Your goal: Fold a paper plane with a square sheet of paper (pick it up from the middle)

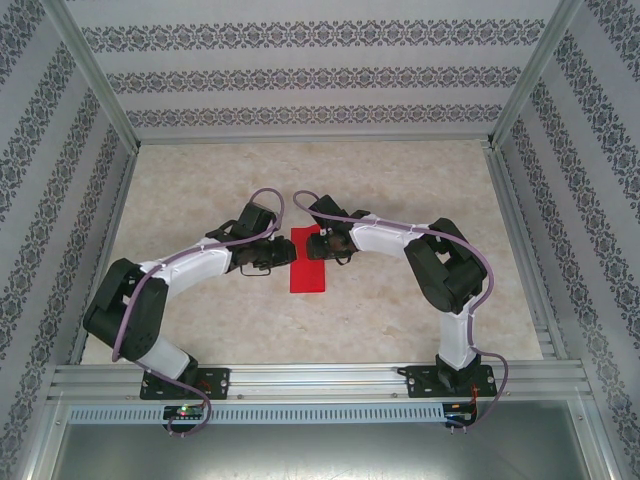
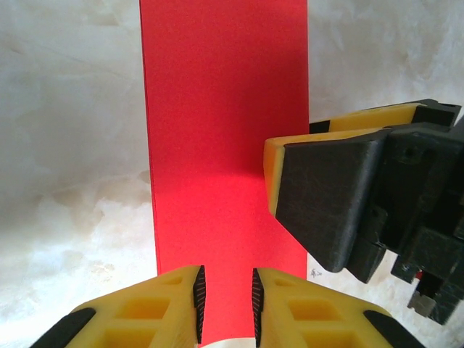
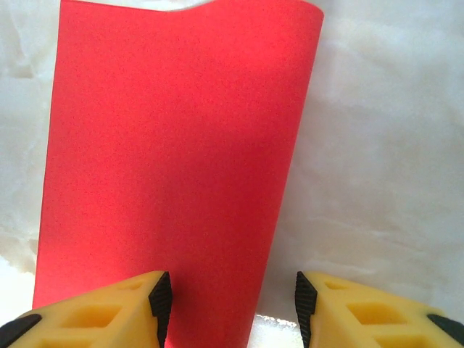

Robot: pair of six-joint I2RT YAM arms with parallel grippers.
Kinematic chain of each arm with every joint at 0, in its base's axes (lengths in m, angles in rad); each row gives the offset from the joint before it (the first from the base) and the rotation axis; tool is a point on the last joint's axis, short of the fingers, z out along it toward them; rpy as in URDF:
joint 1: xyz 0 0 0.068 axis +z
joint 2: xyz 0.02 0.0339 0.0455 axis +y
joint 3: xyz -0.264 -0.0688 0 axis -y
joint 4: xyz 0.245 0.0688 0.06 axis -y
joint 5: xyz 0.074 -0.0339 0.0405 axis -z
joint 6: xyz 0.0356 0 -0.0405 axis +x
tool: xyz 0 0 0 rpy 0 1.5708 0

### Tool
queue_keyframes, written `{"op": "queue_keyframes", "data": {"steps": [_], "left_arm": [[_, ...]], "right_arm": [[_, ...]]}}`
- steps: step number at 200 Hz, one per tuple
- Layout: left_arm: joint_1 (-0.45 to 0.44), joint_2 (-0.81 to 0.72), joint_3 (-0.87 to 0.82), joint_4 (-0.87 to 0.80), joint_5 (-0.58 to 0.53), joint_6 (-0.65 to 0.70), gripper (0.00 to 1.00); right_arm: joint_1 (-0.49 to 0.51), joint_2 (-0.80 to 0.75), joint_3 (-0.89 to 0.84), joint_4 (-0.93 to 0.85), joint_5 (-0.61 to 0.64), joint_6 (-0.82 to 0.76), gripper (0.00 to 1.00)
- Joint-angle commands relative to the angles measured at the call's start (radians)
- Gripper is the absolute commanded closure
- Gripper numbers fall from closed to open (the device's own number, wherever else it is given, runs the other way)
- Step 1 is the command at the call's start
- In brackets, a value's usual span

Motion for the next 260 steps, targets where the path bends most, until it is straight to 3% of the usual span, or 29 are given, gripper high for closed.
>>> {"op": "queue_keyframes", "data": {"steps": [1, 129, 219, 260], "left_arm": [[0.01, 0.023, -0.008, 0.059, 0.028, -0.025, 0.73], [0.011, 0.141, -0.006, 0.149, 0.072, -0.056, 0.73], [0.011, 0.235, 0.008, 0.211, 0.103, -0.076, 0.89], [0.011, 0.256, -0.002, 0.194, 0.077, -0.059, 0.92]], "right_arm": [[0.003, 0.038, 0.006, 0.004, -0.021, 0.016, 0.49], [-0.006, 0.038, -0.005, 0.01, -0.028, 0.025, 0.49], [-0.005, 0.038, -0.01, 0.013, -0.032, 0.029, 0.49], [-0.004, 0.036, -0.015, 0.018, -0.032, 0.028, 0.49]]}}
